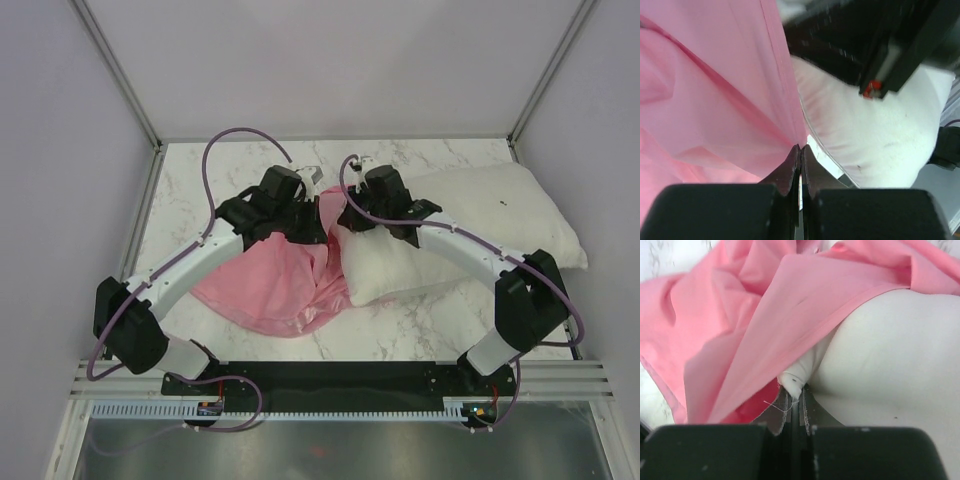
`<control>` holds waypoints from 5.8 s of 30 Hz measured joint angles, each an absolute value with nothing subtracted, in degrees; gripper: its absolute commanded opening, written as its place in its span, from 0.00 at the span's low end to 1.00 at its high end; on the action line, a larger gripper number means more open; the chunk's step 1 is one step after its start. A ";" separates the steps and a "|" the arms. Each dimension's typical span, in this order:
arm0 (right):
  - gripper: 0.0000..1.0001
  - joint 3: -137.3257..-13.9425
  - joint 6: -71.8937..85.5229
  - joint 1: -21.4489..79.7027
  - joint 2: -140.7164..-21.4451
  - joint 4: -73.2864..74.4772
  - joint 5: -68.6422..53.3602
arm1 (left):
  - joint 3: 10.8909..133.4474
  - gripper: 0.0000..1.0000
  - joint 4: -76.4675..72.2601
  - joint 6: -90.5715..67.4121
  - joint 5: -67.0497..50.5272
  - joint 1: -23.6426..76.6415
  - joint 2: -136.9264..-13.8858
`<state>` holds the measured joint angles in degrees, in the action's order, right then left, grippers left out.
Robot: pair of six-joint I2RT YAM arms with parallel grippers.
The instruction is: Put the pillow into the pillowcase
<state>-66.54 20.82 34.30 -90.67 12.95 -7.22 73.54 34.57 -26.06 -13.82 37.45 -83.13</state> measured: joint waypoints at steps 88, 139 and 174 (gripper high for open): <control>0.00 -60.34 30.09 37.10 -87.20 -0.91 3.38 | 67.79 0.15 31.68 -28.42 -0.14 32.12 -80.90; 0.00 -63.07 26.02 36.77 -86.15 6.76 2.72 | 70.76 0.02 35.07 -31.90 37.10 35.35 -100.42; 0.45 -73.25 26.22 36.47 -95.46 4.71 -8.80 | 65.91 0.02 30.06 -21.61 -16.29 34.33 -78.56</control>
<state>-73.25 26.22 36.47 -95.46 4.71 -8.80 65.91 30.06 -21.61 -16.29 34.33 -78.56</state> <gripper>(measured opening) 0.391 0.033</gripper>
